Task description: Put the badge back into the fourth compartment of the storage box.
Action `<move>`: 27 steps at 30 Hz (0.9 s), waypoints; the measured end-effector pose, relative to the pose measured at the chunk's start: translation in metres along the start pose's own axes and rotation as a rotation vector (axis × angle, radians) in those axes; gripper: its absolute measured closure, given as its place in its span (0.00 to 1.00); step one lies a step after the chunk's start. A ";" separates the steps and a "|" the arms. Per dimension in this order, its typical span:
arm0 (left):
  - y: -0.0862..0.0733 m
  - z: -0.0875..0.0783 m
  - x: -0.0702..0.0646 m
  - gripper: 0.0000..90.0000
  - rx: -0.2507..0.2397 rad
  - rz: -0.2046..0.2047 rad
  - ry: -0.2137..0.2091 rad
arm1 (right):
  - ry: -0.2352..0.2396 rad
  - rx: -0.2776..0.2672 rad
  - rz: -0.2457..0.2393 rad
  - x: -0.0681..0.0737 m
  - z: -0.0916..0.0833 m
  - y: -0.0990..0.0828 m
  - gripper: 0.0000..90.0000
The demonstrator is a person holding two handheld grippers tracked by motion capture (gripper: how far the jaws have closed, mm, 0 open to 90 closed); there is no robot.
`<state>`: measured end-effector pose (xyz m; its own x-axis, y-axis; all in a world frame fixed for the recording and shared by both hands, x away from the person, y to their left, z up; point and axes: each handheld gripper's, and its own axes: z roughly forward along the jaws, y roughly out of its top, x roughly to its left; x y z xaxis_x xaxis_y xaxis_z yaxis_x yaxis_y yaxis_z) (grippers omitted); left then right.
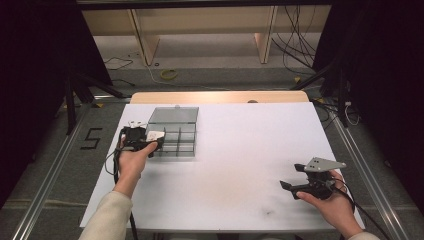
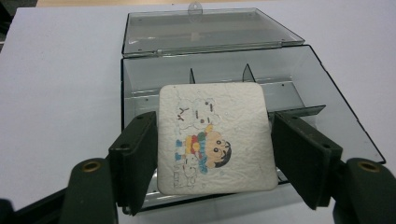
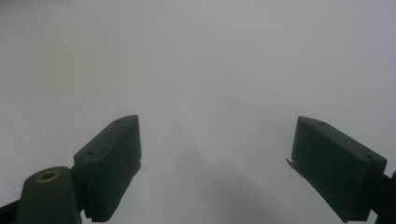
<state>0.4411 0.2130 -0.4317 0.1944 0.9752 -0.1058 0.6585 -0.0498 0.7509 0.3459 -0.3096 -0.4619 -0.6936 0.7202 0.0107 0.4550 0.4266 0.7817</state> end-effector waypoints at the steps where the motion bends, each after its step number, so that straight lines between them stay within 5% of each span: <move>1: 0.000 0.001 0.001 0.36 0.002 0.001 0.000 | 0.000 0.000 0.000 0.000 0.000 0.000 0.19; 13: -0.001 0.020 0.006 0.36 0.051 0.044 0.027 | 0.002 -0.002 0.001 -0.001 0.000 0.000 0.19; 27: -0.002 0.027 0.009 0.36 0.051 0.054 0.053 | 0.003 -0.004 0.002 -0.001 0.000 -0.001 0.19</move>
<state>0.4610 0.2157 -0.4515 0.1930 0.9807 -0.0303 0.6845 -0.1124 0.7203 0.3465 -0.3102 -0.4627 -0.6943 0.7195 0.0141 0.4541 0.4229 0.7842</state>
